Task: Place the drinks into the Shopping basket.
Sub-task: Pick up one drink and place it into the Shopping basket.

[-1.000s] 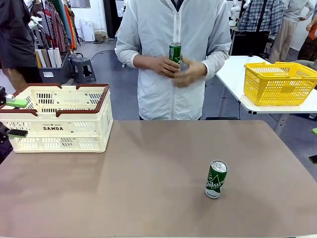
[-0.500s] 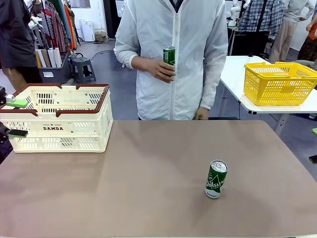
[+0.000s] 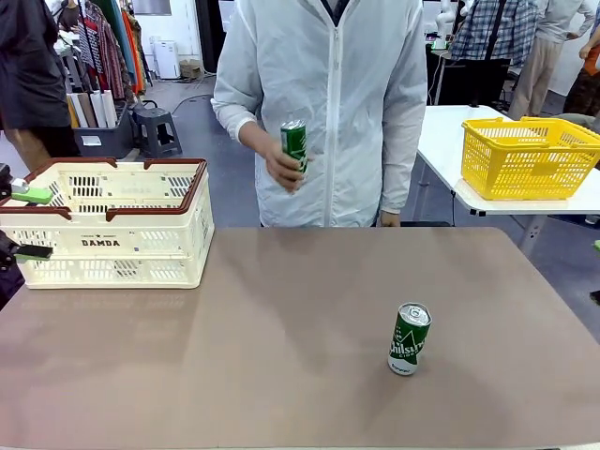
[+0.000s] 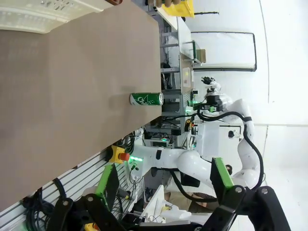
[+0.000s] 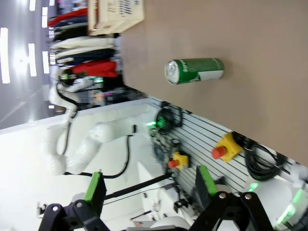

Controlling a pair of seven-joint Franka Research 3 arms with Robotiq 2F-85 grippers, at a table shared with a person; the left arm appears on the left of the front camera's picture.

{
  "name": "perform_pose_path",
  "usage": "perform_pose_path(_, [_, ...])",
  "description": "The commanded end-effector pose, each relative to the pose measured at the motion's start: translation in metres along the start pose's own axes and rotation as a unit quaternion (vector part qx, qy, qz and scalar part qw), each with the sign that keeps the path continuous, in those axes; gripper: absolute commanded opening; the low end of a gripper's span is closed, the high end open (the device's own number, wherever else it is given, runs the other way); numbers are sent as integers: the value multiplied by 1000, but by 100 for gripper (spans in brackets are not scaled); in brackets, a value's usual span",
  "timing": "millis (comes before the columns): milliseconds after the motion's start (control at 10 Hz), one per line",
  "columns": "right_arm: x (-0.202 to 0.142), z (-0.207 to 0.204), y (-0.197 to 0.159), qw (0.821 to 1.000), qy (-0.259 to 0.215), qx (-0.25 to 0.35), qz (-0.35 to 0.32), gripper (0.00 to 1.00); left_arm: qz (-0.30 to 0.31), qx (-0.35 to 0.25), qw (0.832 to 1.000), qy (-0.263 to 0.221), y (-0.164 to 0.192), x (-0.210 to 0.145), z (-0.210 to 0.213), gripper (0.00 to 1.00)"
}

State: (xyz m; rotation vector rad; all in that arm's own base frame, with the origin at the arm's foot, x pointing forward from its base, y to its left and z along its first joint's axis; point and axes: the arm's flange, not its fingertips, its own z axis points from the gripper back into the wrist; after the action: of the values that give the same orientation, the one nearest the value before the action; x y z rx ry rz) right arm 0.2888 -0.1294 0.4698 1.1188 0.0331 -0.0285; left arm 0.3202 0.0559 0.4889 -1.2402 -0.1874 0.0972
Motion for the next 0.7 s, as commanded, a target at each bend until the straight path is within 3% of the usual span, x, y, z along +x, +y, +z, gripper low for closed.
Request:
perform_pose_path(0, [3,-42,70,984,35,-174,10,100,4,-8,1000,-9,-2,0,-2,100])
perform_pose_path(100, [14,-89,93,965,61,-252,29,100,4,-8,1000,-9,-2,0,-2,100])
perform_pose_path(400, [16,-200,132,918,126,-360,109,100,4,-8,1000,-9,-2,0,-2,100])
perform_pose_path(500, [11,-214,141,912,83,-379,131,100,4,-8,1000,-9,-2,0,-2,100])
perform_pose_path(600, [0,-188,146,918,37,-368,145,100,4,-8,1000,-9,-2,0,-2,100])
